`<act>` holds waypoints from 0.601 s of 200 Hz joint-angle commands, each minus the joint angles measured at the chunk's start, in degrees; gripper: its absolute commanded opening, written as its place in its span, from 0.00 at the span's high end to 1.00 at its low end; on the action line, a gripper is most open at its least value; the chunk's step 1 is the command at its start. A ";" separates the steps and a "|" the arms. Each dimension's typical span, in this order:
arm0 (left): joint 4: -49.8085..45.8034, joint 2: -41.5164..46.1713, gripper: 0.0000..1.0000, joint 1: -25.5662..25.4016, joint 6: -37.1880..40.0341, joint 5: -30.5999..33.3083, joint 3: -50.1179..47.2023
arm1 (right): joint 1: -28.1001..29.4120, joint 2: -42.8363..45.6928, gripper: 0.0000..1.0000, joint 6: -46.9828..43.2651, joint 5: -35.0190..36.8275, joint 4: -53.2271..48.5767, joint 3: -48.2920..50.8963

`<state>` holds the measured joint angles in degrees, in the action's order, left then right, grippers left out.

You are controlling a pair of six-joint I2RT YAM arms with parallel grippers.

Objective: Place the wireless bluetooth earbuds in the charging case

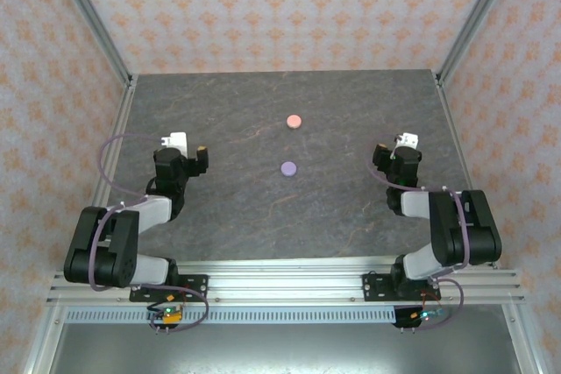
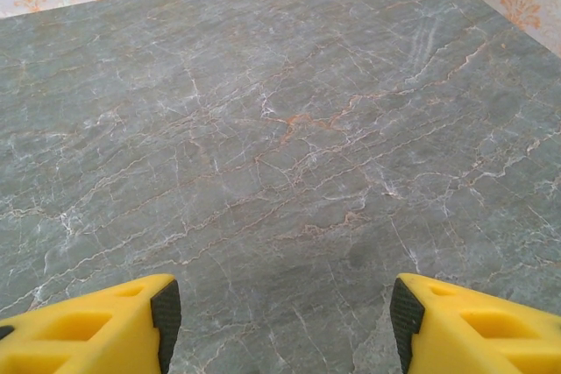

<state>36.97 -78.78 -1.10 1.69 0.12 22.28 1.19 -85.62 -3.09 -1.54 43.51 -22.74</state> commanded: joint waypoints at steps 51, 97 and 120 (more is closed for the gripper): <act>5.71 -6.76 0.00 1.02 -0.15 -4.11 1.82 | -0.20 -1.35 0.00 0.10 1.29 0.51 -1.40; 5.91 -6.99 0.00 0.49 -0.63 -1.16 1.91 | -0.11 -1.34 0.01 0.11 1.32 0.53 -1.25; 5.76 -6.91 0.00 0.41 -0.66 -1.18 2.00 | -0.14 -1.43 0.01 0.10 1.28 0.27 -1.57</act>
<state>41.89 -85.82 -0.38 1.39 -2.55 22.83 1.19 -86.74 -3.09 -1.08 43.38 -23.05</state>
